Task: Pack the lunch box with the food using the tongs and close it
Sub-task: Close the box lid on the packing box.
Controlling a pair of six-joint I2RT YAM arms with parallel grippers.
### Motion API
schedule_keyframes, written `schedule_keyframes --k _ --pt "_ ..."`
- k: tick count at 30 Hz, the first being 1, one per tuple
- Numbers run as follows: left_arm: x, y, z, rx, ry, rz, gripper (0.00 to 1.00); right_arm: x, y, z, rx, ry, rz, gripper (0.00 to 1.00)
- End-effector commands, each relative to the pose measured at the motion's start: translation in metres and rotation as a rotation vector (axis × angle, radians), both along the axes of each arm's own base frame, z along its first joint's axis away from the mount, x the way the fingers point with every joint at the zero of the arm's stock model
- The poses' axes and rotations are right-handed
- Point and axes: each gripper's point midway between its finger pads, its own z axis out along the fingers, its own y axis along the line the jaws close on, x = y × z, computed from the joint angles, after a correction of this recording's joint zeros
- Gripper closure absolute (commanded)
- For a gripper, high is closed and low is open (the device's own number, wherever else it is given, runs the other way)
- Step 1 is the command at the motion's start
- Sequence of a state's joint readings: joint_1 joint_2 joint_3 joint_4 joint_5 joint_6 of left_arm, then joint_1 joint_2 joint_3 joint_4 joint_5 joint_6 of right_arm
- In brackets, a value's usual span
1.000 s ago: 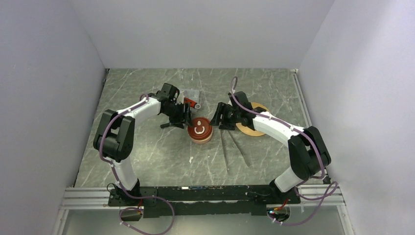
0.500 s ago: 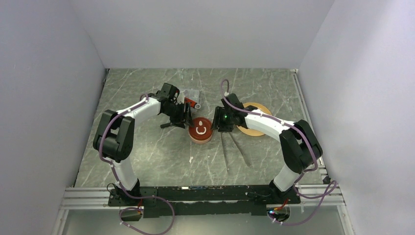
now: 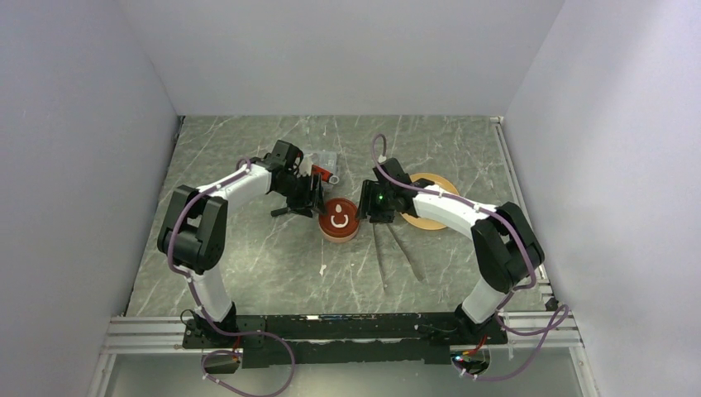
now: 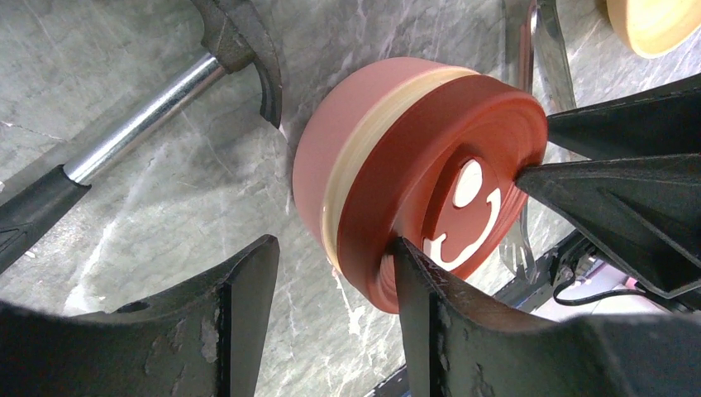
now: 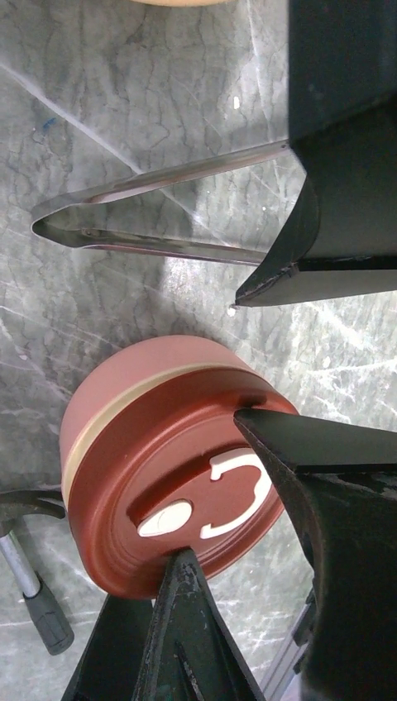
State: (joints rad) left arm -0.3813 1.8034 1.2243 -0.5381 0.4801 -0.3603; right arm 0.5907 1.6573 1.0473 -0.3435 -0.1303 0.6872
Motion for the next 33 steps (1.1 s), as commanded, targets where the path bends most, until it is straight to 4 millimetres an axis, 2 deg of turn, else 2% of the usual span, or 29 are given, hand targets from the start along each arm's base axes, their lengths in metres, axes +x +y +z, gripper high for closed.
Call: schedule_keyframes --k 1,7,12,17,21,23,25,27,29,30,33 --pt "0.003 -0.002 -0.008 0.017 0.017 -0.02 0.41 0.009 0.009 0.001 -0.011 -0.024 0.018 0.47" --pt "-0.004 0.011 -0.04 0.122 0.115 -0.016 0.46 -0.001 -0.002 -0.041 -0.093 0.07 -0.003 0.54" --pt "-0.01 0.016 -0.058 0.195 0.151 -0.033 0.49 -0.004 -0.004 -0.053 -0.105 0.111 -0.012 0.54" --pt "-0.021 0.027 -0.075 0.326 0.173 -0.083 0.5 0.006 -0.004 -0.05 -0.184 0.089 -0.023 0.58" --pt "-0.028 0.037 -0.09 0.388 0.231 -0.115 0.53 0.001 0.004 -0.054 -0.198 0.092 -0.007 0.6" --pt "-0.03 0.043 -0.093 0.42 0.237 -0.126 0.54 0.002 -0.003 -0.055 -0.289 0.063 -0.024 0.63" --pt "-0.029 0.052 -0.094 0.471 0.226 -0.126 0.55 -0.003 -0.003 -0.051 -0.337 0.048 -0.012 0.63" --pt "-0.033 0.055 -0.096 0.481 0.233 -0.134 0.55 -0.009 0.003 -0.044 -0.313 0.034 0.01 0.63" --pt "-0.04 0.051 -0.098 0.45 0.269 -0.156 0.56 -0.02 0.006 -0.041 -0.257 0.039 0.029 0.65" --pt "-0.044 0.044 -0.098 0.412 0.287 -0.168 0.57 -0.023 0.009 -0.034 -0.221 0.03 0.03 0.65" --pt "-0.054 0.03 -0.089 0.343 0.29 -0.193 0.59 -0.037 0.004 -0.023 -0.177 0.021 0.021 0.66"
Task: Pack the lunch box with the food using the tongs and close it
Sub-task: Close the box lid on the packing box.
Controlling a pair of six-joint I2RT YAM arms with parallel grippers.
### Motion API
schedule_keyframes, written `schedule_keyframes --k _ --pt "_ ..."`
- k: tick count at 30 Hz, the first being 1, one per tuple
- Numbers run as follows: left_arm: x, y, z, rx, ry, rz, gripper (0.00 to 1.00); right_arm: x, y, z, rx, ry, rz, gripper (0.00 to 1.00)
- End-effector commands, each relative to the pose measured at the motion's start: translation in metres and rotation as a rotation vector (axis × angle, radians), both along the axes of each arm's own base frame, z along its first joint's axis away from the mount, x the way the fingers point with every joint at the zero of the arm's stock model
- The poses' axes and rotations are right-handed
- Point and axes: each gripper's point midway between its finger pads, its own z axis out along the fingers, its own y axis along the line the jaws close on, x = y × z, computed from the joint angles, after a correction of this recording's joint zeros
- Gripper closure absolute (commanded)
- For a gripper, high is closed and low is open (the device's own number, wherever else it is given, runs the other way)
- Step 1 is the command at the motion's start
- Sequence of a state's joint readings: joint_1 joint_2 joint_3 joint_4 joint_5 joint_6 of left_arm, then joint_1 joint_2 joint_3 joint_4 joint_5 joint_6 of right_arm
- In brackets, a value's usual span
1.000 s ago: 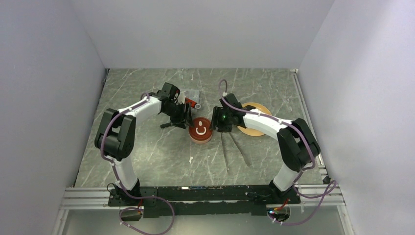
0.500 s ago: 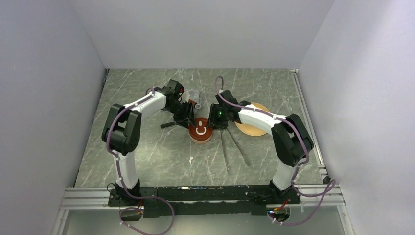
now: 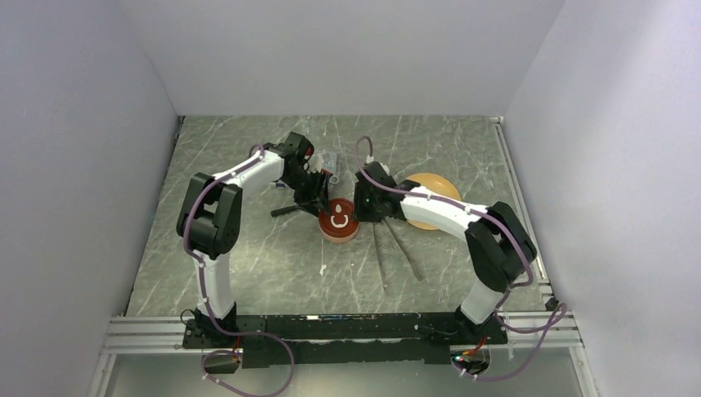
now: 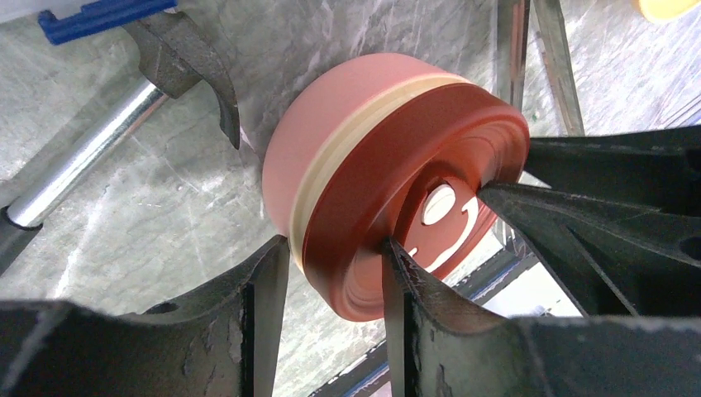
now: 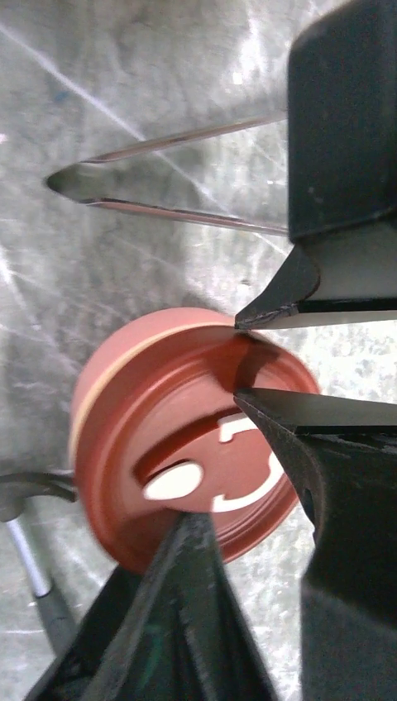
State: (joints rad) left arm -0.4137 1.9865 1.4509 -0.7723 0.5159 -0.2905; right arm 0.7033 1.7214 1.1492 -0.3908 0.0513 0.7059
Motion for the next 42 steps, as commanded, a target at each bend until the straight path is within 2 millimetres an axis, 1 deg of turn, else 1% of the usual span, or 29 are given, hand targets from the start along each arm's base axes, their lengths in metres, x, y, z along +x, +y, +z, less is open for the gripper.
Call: schedule_keyframes --k 1,3,5,7,9,12,15,16,18,20,22,24,26,27,30,32,34,36,39,42 --pt "-0.054 0.039 -0.075 0.265 0.127 -0.116 0.59 -0.046 -0.022 -0.02 -0.055 0.093 0.014 0.66" --pt "-0.066 0.028 -0.067 0.21 0.13 -0.128 0.58 -0.054 -0.029 -0.014 -0.041 0.08 0.002 0.66" --pt "-0.072 0.016 -0.054 0.18 0.101 -0.147 0.58 -0.058 -0.035 -0.006 -0.03 0.062 -0.008 0.66" --pt "-0.07 0.01 -0.044 0.185 0.051 -0.156 0.58 -0.06 -0.04 0.002 -0.031 0.045 -0.017 0.65" --pt "-0.064 0.009 -0.034 0.188 0.0 -0.146 0.57 -0.058 -0.044 0.014 -0.037 0.02 -0.023 0.65" --pt "-0.049 0.017 -0.019 0.227 -0.104 -0.126 0.52 -0.05 -0.041 0.038 -0.024 -0.032 -0.008 0.62" --pt "-0.038 0.018 -0.002 0.226 -0.194 -0.11 0.44 -0.04 -0.036 0.055 -0.02 -0.082 0.021 0.57" --pt "-0.035 0.017 0.004 0.212 -0.217 -0.105 0.41 -0.037 -0.033 0.059 -0.019 -0.096 0.036 0.54" --pt "-0.034 0.012 0.013 0.171 -0.245 -0.102 0.39 -0.031 -0.026 0.066 -0.013 -0.121 0.071 0.5" --pt "-0.035 0.007 0.017 0.139 -0.251 -0.1 0.38 -0.024 -0.019 0.069 -0.001 -0.148 0.103 0.47" --pt "-0.036 0.005 0.017 0.124 -0.242 -0.095 0.38 -0.016 -0.014 0.068 0.011 -0.163 0.123 0.46" --pt "-0.035 0.003 0.013 0.113 -0.218 -0.095 0.39 -0.009 -0.011 0.064 0.018 -0.17 0.139 0.46" --pt "-0.036 0.001 0.007 0.107 -0.192 -0.097 0.4 -0.004 -0.006 0.057 0.019 -0.164 0.165 0.45" --pt "-0.037 0.003 0.002 0.123 -0.171 -0.093 0.41 -0.003 -0.003 0.051 0.016 -0.155 0.178 0.44" --pt "-0.041 0.011 -0.015 0.164 -0.101 -0.082 0.47 -0.009 0.006 0.03 0.03 -0.092 0.227 0.44" --pt "-0.047 0.017 -0.029 0.201 -0.042 -0.093 0.54 -0.015 0.005 0.01 0.015 -0.036 0.219 0.45" --pt "-0.05 0.022 -0.04 0.236 -0.006 -0.109 0.59 -0.02 -0.001 -0.012 -0.014 0.025 0.191 0.5" --pt "-0.053 0.03 -0.051 0.28 0.019 -0.124 0.62 -0.026 -0.006 -0.028 -0.038 0.075 0.17 0.57" --pt "-0.063 0.041 -0.066 0.335 0.076 -0.148 0.66 -0.031 -0.011 -0.039 -0.061 0.111 0.142 0.62" --pt "-0.072 0.053 -0.079 0.4 0.115 -0.166 0.66 -0.033 -0.019 -0.039 -0.118 0.097 0.106 0.63"
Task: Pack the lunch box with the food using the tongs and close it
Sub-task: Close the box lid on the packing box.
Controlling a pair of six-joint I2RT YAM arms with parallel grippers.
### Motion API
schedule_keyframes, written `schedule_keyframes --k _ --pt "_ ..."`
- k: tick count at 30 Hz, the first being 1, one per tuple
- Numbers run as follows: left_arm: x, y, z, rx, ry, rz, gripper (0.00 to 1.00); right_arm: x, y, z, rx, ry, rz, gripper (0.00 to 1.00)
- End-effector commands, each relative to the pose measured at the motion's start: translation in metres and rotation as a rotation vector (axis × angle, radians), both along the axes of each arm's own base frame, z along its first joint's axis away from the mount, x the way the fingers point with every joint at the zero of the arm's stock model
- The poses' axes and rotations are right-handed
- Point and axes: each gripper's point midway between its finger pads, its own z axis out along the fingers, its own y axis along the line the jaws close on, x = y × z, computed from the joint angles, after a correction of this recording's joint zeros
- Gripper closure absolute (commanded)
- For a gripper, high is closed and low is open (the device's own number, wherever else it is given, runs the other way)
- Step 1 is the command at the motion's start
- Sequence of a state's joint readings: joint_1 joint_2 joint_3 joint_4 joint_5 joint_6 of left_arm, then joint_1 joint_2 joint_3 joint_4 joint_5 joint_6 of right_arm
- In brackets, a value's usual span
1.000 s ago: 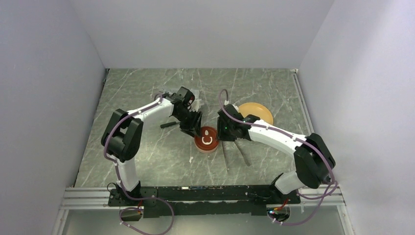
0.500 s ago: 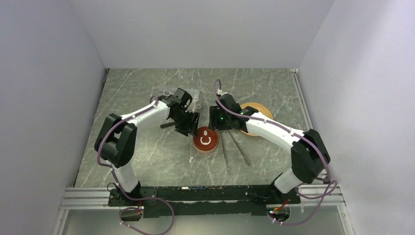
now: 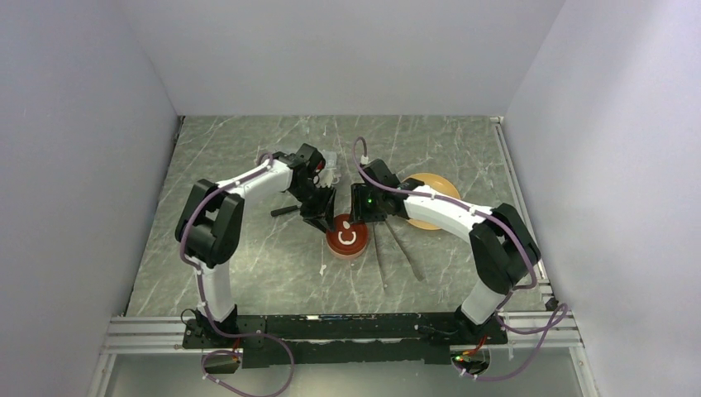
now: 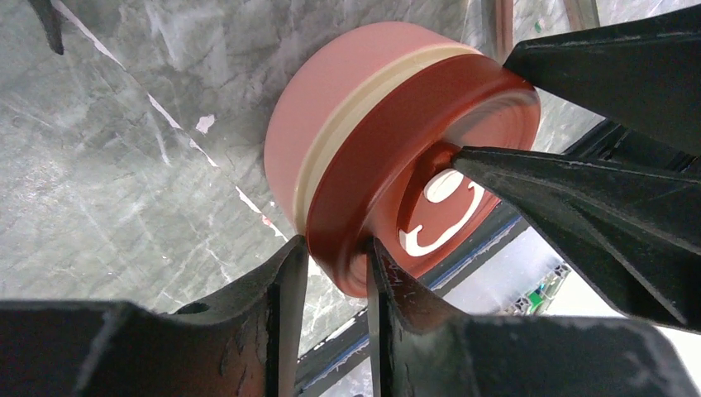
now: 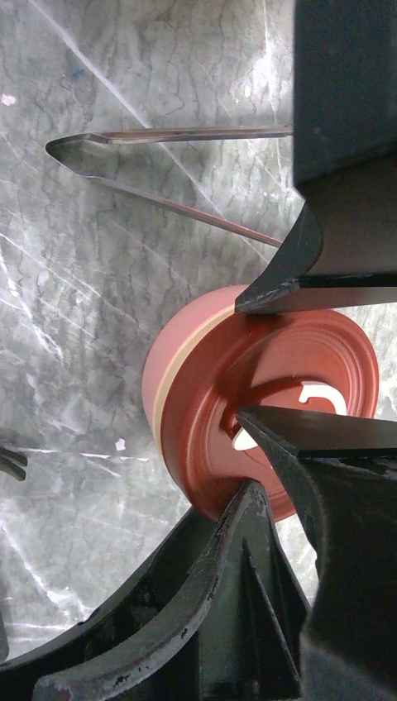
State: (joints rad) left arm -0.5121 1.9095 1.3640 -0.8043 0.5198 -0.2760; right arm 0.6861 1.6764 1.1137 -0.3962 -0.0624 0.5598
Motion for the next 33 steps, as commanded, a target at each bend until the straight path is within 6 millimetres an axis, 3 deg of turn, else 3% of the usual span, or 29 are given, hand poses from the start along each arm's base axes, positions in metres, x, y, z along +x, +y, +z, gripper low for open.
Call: schedule_keyframes --k 1,5,8,13,16,21,24,29,33 --pt "-0.021 0.073 -0.087 0.409 0.066 -0.065 0.66 -0.018 -0.018 -0.042 -0.152 0.079 -0.066 0.64" --pt "-0.026 0.088 -0.1 0.495 0.098 -0.087 0.68 -0.025 -0.02 -0.036 -0.216 0.047 -0.082 0.66" --pt "-0.018 0.081 -0.092 0.461 0.052 -0.069 0.7 -0.027 -0.015 -0.027 -0.18 0.025 -0.085 0.67" --pt "0.015 0.05 -0.035 0.295 -0.135 0.031 0.55 -0.018 -0.018 0.015 -0.135 -0.061 -0.098 0.63" --pt "0.028 0.042 -0.002 0.25 -0.209 0.07 0.46 -0.014 -0.018 0.041 -0.107 -0.108 -0.098 0.6" --pt "0.032 0.036 0.028 0.19 -0.263 0.101 0.39 -0.013 -0.017 0.066 -0.054 -0.144 -0.081 0.55" --pt "0.029 0.028 0.027 0.141 -0.253 0.12 0.38 -0.014 -0.011 0.061 -0.023 -0.134 -0.056 0.53" --pt "0.027 0.027 0.001 0.151 -0.212 0.151 0.4 -0.007 0.004 0.043 0.008 -0.126 0.002 0.53" --pt "0.029 0.026 -0.015 0.148 -0.203 0.181 0.44 0.006 0.005 0.024 -0.029 -0.116 0.005 0.53"
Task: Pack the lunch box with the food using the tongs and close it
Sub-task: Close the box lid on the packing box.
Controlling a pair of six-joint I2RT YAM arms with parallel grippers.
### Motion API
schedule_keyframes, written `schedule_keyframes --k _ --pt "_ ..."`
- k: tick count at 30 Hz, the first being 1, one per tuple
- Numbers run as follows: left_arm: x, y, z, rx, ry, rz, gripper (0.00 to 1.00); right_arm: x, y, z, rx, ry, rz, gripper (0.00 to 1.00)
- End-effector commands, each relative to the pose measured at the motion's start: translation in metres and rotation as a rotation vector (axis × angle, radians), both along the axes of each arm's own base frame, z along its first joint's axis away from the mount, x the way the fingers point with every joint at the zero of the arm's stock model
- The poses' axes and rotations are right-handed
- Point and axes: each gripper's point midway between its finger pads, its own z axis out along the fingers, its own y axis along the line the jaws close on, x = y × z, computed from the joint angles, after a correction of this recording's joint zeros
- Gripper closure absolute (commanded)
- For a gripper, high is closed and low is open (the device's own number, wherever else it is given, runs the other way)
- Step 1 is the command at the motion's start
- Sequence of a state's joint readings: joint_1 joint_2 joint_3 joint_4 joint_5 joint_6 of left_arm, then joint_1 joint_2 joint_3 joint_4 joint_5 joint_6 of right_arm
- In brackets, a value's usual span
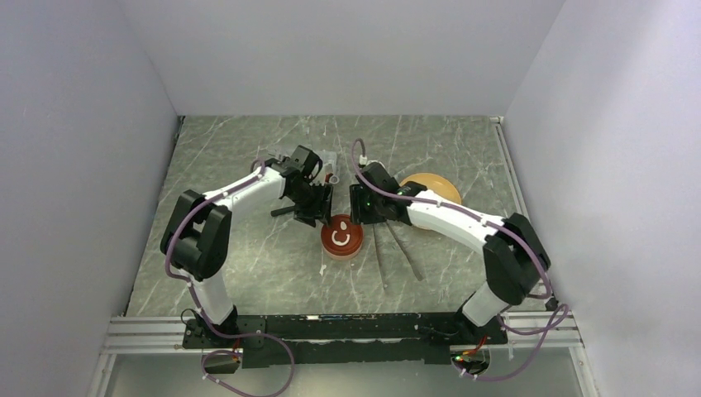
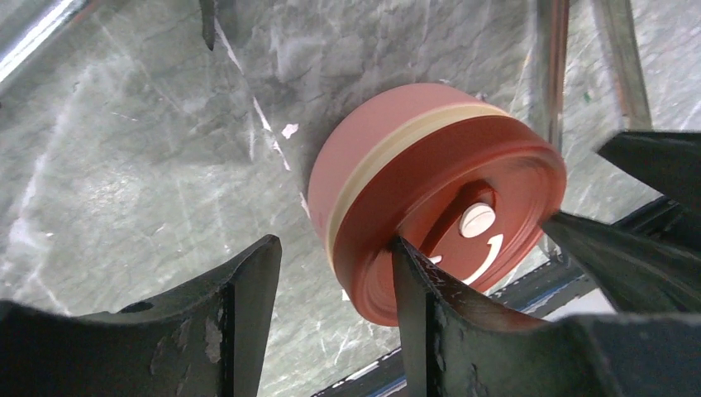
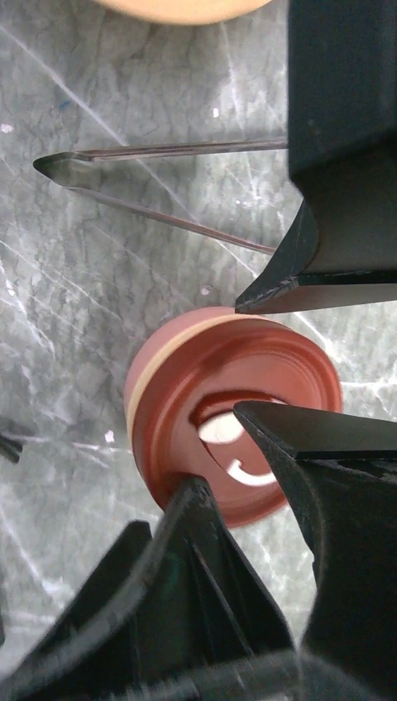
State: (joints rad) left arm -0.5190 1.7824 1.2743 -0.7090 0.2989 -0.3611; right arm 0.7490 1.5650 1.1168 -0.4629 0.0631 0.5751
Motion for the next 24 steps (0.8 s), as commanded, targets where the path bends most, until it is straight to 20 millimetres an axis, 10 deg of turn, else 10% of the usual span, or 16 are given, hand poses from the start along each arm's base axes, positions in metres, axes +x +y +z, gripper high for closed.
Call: schedule_keyframes --k 1,8,24 --pt "0.01 0.004 -0.024 0.034 -0.027 0.058 0.45 0.018 0.008 -0.013 0.002 -0.01 0.026 0.55" --pt "0.009 0.007 -0.044 0.066 -0.005 0.06 0.56 0.004 -0.008 -0.059 -0.05 0.109 -0.001 0.85" --pt "-0.045 0.035 -0.127 0.196 0.209 0.087 0.68 -0.022 -0.017 -0.11 -0.095 0.265 -0.031 0.89"
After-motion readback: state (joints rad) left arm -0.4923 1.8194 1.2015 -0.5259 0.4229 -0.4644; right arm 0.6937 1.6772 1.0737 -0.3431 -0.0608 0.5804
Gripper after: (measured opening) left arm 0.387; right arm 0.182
